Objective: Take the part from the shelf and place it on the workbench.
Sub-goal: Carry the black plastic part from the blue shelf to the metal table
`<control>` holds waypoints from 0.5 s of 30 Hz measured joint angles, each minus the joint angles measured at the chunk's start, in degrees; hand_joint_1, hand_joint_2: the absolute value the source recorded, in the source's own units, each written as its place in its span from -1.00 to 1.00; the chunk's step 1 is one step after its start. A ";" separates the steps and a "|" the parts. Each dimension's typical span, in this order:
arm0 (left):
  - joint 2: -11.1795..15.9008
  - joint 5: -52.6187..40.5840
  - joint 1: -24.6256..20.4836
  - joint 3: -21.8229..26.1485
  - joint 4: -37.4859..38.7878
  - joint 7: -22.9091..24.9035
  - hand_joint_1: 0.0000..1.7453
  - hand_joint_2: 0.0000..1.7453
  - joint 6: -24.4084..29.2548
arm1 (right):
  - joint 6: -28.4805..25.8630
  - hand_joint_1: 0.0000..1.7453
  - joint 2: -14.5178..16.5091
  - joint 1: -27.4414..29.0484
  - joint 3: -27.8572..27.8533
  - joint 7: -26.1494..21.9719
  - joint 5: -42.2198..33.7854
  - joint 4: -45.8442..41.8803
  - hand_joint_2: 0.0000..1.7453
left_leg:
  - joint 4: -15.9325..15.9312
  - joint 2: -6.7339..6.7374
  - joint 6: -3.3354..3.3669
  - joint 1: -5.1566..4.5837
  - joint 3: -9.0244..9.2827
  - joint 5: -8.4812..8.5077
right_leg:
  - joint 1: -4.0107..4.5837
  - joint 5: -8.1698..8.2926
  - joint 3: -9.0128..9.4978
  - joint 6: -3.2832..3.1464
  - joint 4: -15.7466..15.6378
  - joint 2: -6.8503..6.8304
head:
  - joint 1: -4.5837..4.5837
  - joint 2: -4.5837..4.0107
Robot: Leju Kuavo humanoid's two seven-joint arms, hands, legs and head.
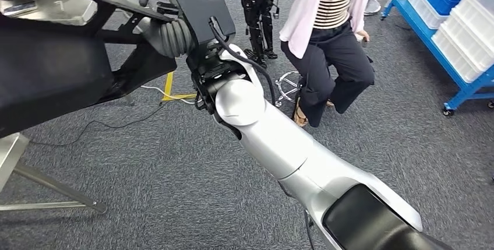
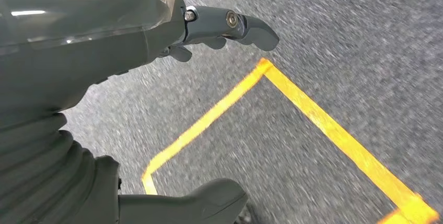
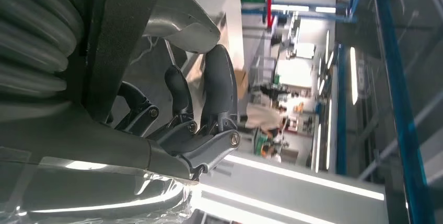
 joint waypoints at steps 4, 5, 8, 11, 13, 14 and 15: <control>-1.21 -6.55 0.03 1.30 -1.03 2.82 -1.00 1.00 0.41 | -0.04 1.00 -0.06 -0.76 2.06 -0.14 -0.22 -0.56 1.00 | -5.12 0.84 1.34 -0.57 2.77 1.43 | 0.68 -0.96 0.13 1.39 0.79 -1.75 | 0.51 0.01; -1.48 -8.07 0.04 1.96 -1.28 3.09 -1.00 1.00 0.48 | -0.04 1.00 -0.06 -0.80 2.51 -0.16 -0.11 -0.69 1.00 | -5.27 0.24 1.86 -0.69 2.79 1.54 | 0.57 -1.12 0.13 1.70 0.84 -1.89 | 0.55 0.01; -1.81 -10.75 -0.01 3.89 -1.75 3.01 -1.00 1.00 0.69 | -0.04 1.00 -0.15 -0.90 3.34 -0.22 0.36 -0.87 1.00 | -5.72 -1.46 3.31 -0.68 2.89 2.00 | -0.01 -3.92 -1.99 1.88 5.68 1.31 | 0.61 0.01; -1.83 -11.52 -0.09 5.32 -1.89 2.60 -1.00 1.00 0.75 | -0.04 1.00 -0.25 -0.60 3.90 -0.26 0.69 -0.79 1.00 | -5.72 -3.38 3.77 -0.89 2.70 2.13 | -0.02 -8.01 -6.98 1.51 16.30 3.70 | 0.70 0.01; -1.85 -11.64 -0.08 5.99 -1.90 2.55 -1.00 1.00 0.75 | -0.04 1.00 -0.23 -0.44 4.32 -0.26 0.79 -0.75 1.00 | -5.70 -4.91 3.82 -1.06 2.65 2.23 | 0.03 -7.20 -7.00 1.88 16.08 4.03 | 0.71 0.00; -1.87 -11.73 -0.08 6.26 -1.90 2.54 -1.00 1.00 0.75 | -0.04 1.00 -0.21 -0.41 4.45 -0.27 0.91 -0.74 1.00 | -5.70 -5.72 3.79 -1.10 2.65 2.30 | 0.03 -5.64 -5.41 2.11 12.75 4.37 | 0.70 0.00; -1.89 -11.95 -0.08 6.51 -1.90 2.54 -1.00 1.00 0.75 | -0.04 1.00 -0.20 -0.42 4.53 -0.30 1.07 -0.74 1.00 | -5.70 -6.44 3.70 -1.07 2.64 2.39 | 0.02 -3.95 -3.33 2.23 8.32 5.22 | 0.72 -0.01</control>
